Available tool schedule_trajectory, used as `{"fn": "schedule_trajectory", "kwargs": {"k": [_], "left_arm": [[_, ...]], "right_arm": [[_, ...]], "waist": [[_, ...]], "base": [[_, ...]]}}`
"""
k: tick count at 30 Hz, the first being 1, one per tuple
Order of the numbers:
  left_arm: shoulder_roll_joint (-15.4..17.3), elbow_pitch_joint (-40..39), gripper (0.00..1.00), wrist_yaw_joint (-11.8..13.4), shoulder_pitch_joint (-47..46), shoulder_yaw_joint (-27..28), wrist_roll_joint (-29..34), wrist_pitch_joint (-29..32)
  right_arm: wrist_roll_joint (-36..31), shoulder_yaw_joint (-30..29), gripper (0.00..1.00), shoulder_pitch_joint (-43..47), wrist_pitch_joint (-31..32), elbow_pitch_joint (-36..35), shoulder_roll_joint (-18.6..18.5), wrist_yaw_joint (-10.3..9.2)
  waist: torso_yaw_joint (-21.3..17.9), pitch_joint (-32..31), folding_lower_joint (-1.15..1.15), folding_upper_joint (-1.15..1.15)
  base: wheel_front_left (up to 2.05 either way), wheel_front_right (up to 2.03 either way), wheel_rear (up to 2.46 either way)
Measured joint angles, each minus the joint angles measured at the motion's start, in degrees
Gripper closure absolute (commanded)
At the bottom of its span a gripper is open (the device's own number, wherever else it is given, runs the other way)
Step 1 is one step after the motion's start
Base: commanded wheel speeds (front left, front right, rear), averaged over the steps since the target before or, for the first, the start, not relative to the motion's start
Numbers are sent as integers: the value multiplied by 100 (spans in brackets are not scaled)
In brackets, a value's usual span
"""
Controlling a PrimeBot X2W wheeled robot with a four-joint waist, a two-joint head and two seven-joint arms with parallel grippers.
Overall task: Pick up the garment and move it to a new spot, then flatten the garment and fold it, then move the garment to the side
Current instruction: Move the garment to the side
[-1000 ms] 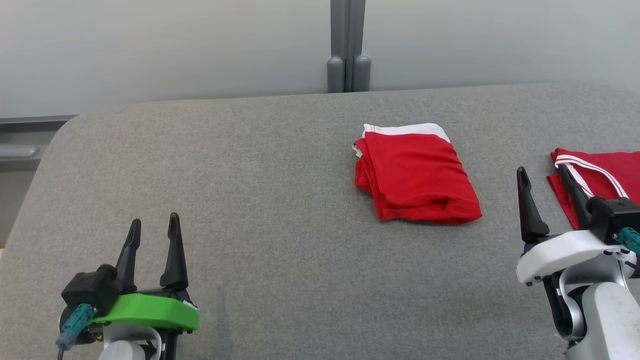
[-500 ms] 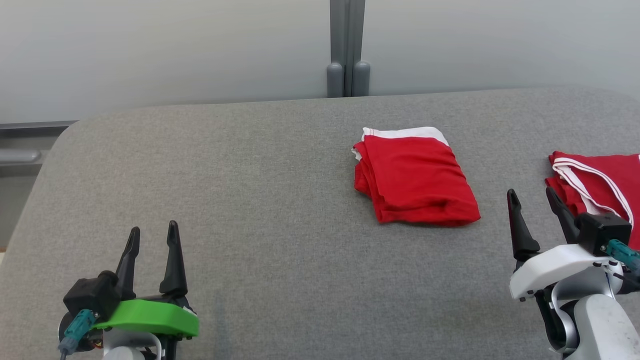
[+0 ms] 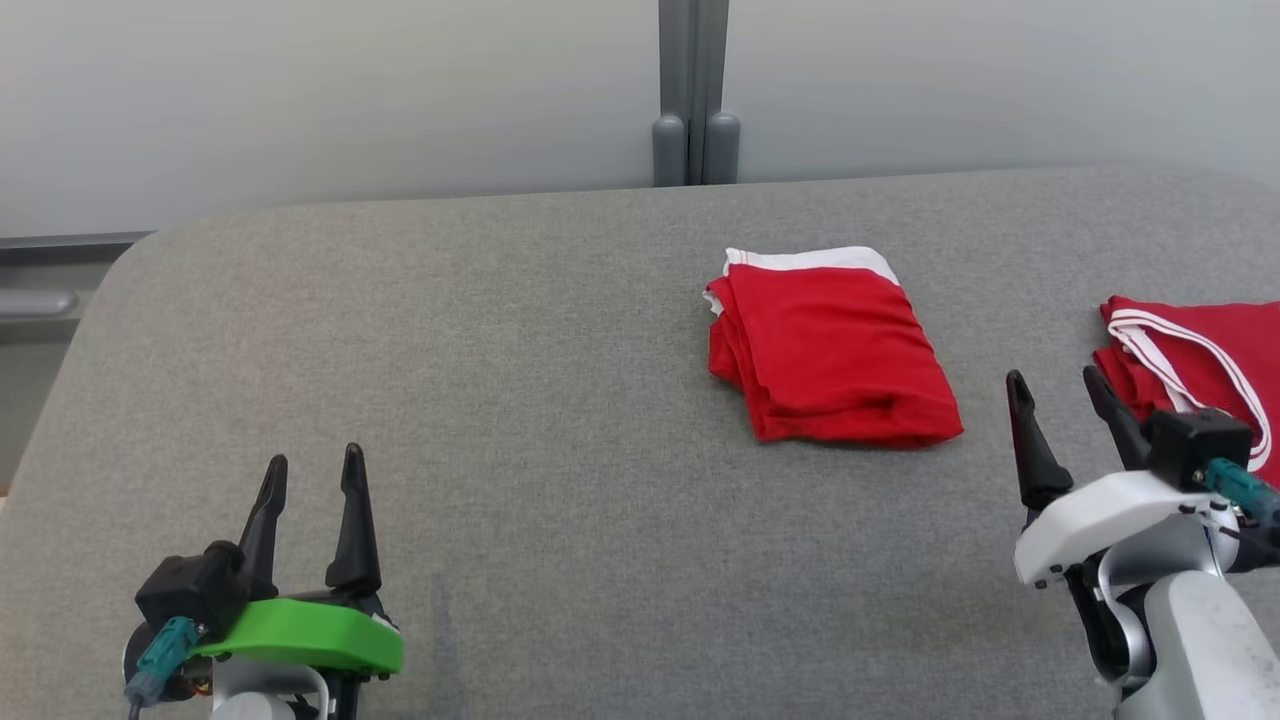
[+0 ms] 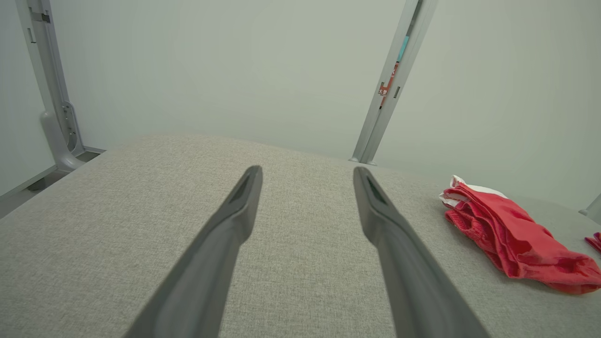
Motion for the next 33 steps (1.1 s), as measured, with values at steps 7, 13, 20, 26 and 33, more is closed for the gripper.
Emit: {"fn": "schedule_trajectory", "kwargs": {"k": [7, 13, 20, 26, 33], "left_arm": [[-12, -203, 0, 0, -189, -102, 15, 0], [-16, -359, 0, -1, -491, -297, 26, 0], [-23, -434, 0, -1, -753, -480, 27, 0], [-23, -439, 0, -1, -811, -503, 26, 0], [-23, -416, 0, -1, -820, -493, 26, 0]], "right_arm": [[435, -79, 0, -965, 1216, 526, -176, 0], [889, -26, 0, -2070, 2191, 1394, -349, 1], [829, -194, 0, -2894, 2448, 2508, -535, 0], [738, -320, 0, -3291, 2506, 3257, -573, 0], [659, -232, 100, -3578, 2675, 3857, -569, -2]], "waist": [[62, 324, 0, 0], [192, 760, 0, 0], [484, 1260, 0, 0], [797, 1536, 0, 0], [1002, 1709, 0, 0]], "base": [[0, 0, 0], [0, 0, 0], [0, 0, 0], [0, 0, 0], [0, 0, 0]]}}
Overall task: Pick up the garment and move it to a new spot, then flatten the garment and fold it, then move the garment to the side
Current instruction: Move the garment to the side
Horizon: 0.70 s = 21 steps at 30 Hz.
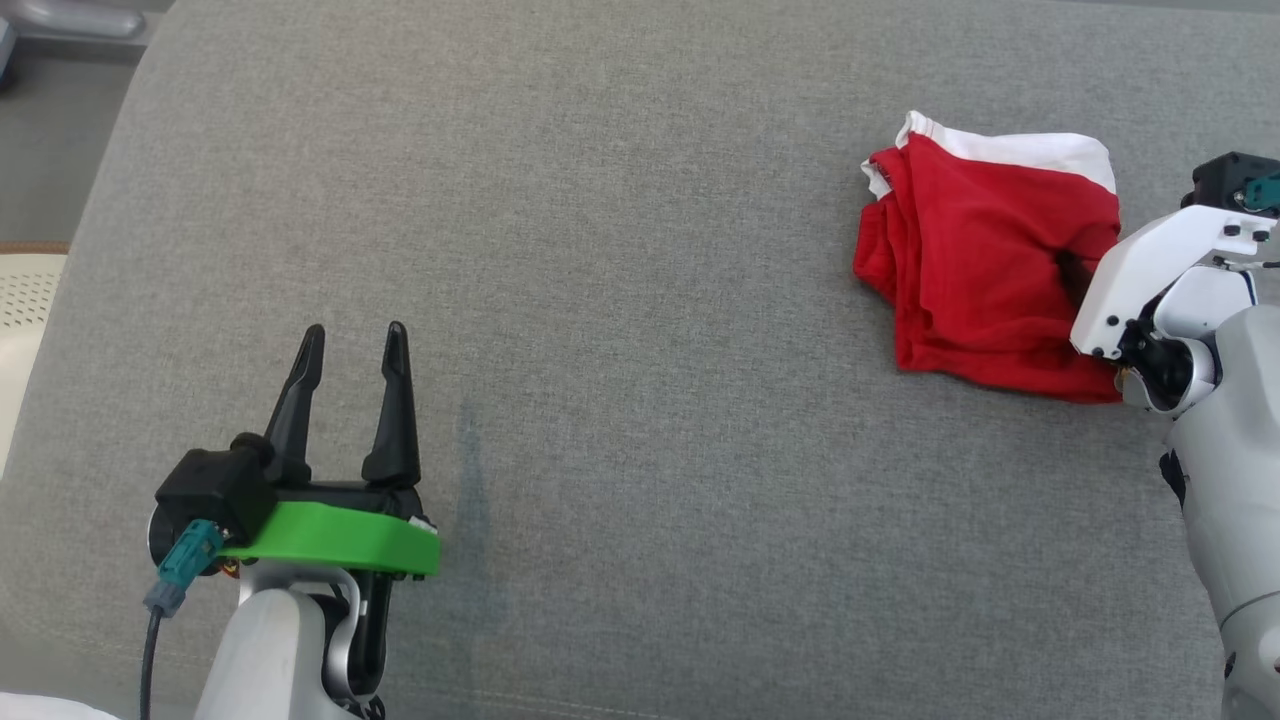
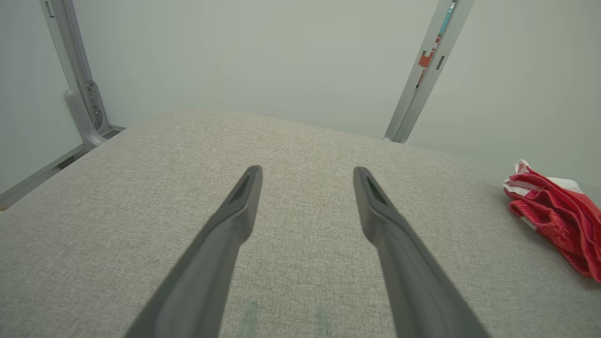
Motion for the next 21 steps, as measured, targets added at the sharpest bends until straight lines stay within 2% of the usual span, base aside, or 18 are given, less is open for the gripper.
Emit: {"fn": "schedule_trajectory", "kwargs": {"k": [5, 9, 15, 21], "left_arm": [[3, 20, 0, 0, 3, 43, 0, 0], [8, 15, 0, 0, 20, 85, 0, 0], [11, -7, 0, 0, 128, 192, 0, 0], [24, -48, 0, -1, 120, 158, 22, 0]], "right_arm": [[-16, 441, 100, -24, -65, -63, -87, 8], [10, 934, 100, -25, -44, -346, -330, 8], [461, 1828, 100, -114, 458, -1292, -940, 8], [809, 2006, 100, -48, 893, -1970, -1748, 7]], "waist": [[-80, -54, 0, 0], [-264, -145, 0, 0], [-733, -320, 0, 0], [-1225, -404, 0, 0]], "base": [[0, 0, 0], [0, 0, 0], [0, 0, 0], [0, 0, 0]]}}
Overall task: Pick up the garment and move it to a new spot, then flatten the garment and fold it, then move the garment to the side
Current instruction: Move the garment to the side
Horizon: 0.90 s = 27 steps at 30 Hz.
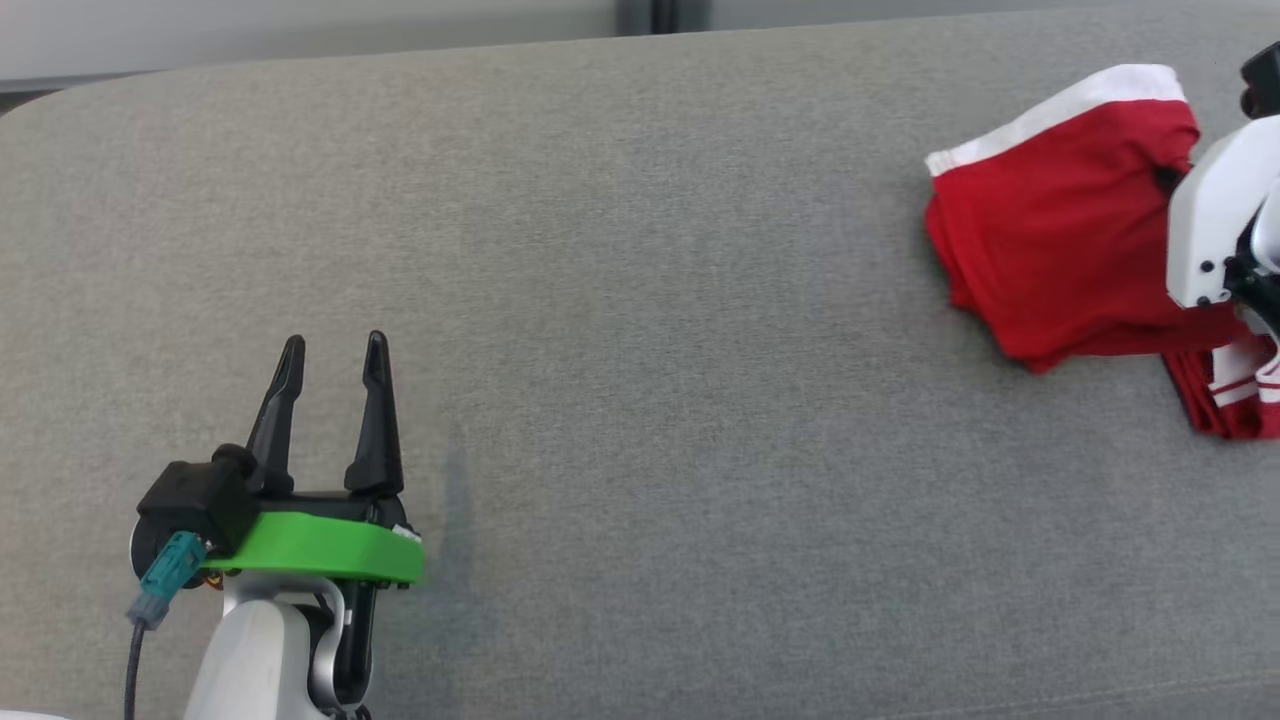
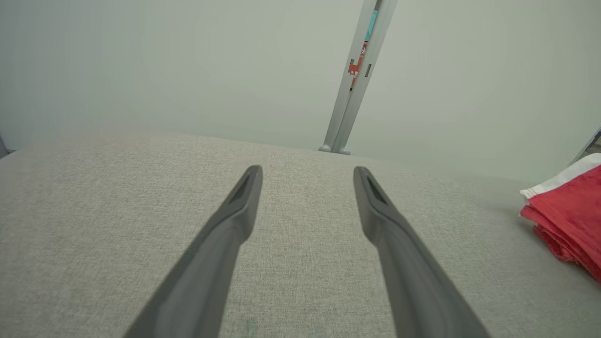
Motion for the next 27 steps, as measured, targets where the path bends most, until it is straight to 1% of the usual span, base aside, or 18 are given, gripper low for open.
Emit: {"fn": "schedule_trajectory", "kwargs": {"k": [6, 9, 11, 18, 23, 27], "left_arm": [[93, -24, 0, -7, -98, -62, 10, 0], [130, -22, 0, -7, -124, -100, 10, 0], [167, -26, 0, -7, -171, -135, 10, 0], [324, -87, 0, -7, -396, -274, 10, 0], [414, -176, 0, -7, -494, -319, 10, 0], [456, -216, 0, -7, -583, -363, 8, 0]], "right_arm": [[130, -116, 100, 217, 282, -393, -636, 1], [-38, -170, 100, 336, 303, -425, -931, 1], [-296, -138, 100, 413, 242, -411, -1123, 1], [-1107, -205, 100, 418, -560, -71, -1552, 1], [-1492, -493, 100, 465, -1051, 365, -1594, 1], [-1957, -753, 100, 480, -1614, 632, -1617, 1]], "waist": [[-354, 66, 0, 0], [-429, 184, 0, 0], [-455, 283, 0, 0], [-452, 677, 0, 0], [-361, 982, 0, 0], [-238, 1205, 1, 0]], "base": [[0, 0, 0], [0, 0, 0], [0, 0, 0], [0, 0, 0], [0, 0, 0], [0, 0, 0]]}}
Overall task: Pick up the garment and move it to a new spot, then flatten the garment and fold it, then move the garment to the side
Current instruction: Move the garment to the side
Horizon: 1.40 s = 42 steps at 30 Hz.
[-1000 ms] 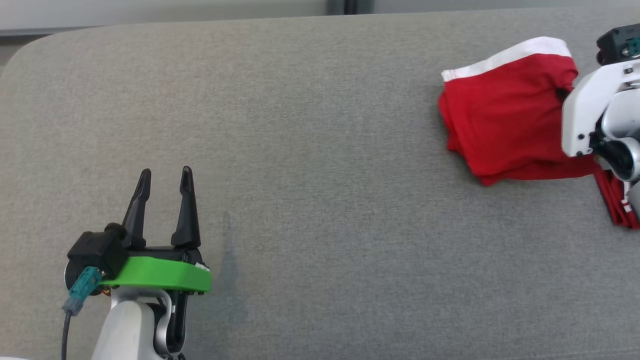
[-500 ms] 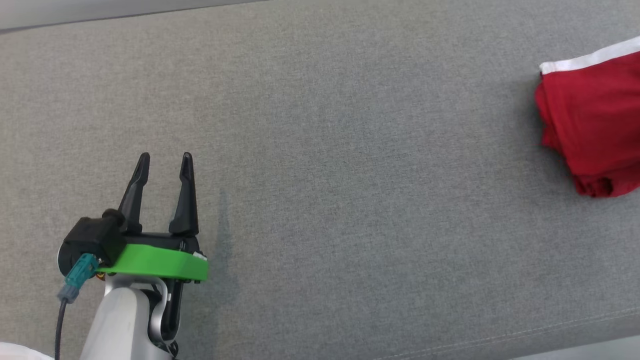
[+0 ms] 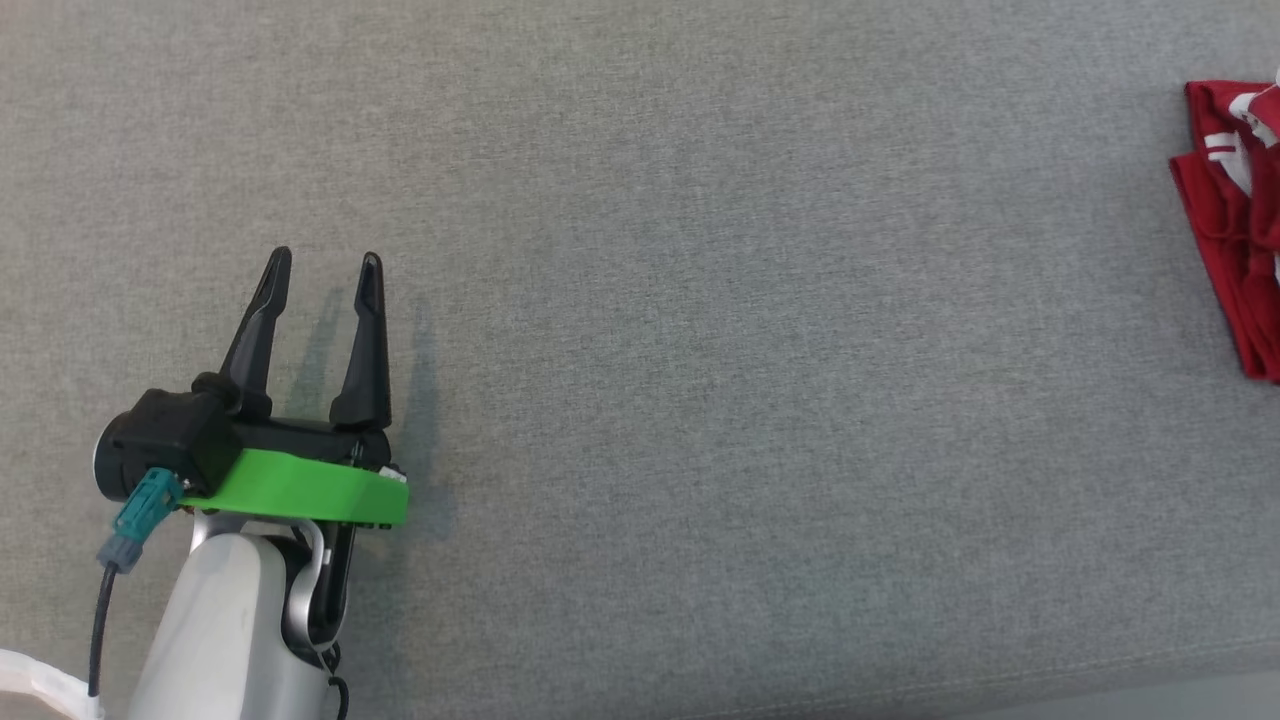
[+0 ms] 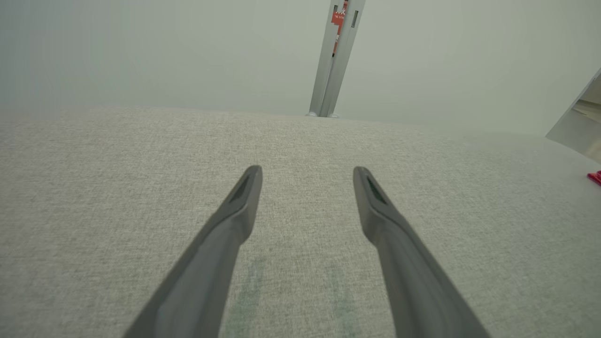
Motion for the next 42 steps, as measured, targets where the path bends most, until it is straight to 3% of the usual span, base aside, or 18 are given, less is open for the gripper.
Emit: {"fn": "schedule_trajectory", "kwargs": {"k": [1, 2, 3, 4, 12, 17, 22, 32, 42], "left_arm": [[3, -1, 0, 0, -9, -8, -1, 0], [4, -2, 0, 0, -12, -19, -2, 0], [7, -1, 0, 0, -12, -25, -3, 0], [12, 2, 0, 0, -12, -24, -9, 0], [-58, 74, 0, 0, 3, 41, -15, 0], [-171, 167, 0, 0, 145, 144, -62, 0], [-222, 235, 0, -1, 372, 283, -99, 0], [-341, 437, 0, 0, 809, 532, -97, -1], [-392, 742, 0, -1, 1152, 676, -75, 0]], "right_arm": [[-97, -66, 100, 9, -104, 64, 7, 1], [-194, -159, 73, 13, -196, 156, 24, 0], [-310, -240, 8, 20, -238, 255, 48, 0], [-420, -334, 0, 25, -323, 316, 85, 1], [-958, -881, 0, 130, -1121, 354, 526, 0], [-756, -1209, 0, 479, -1800, 35, 1180, 0], [-542, -1207, 0, 1232, -2176, -789, 2073, 0], [-318, -988, 0, 2800, -2294, -2608, 2976, 0], [-155, -705, 0, 3556, -2208, -3153, 3680, 0]], "waist": [[35, 32, 0, 0], [81, 65, 0, 0], [128, 91, 0, 0], [171, 112, 0, 0], [320, -75, 0, 0], [329, -423, 0, 0], [350, -833, -1, 0], [442, -1633, -1, 0], [524, -2292, -1, 0]], "base": [[0, 0, 0], [0, 0, 0], [0, 0, 0], [0, 0, 0], [0, 0, 0], [0, 0, 0], [0, 0, 0], [0, 0, 0], [0, 0, 0]]}}
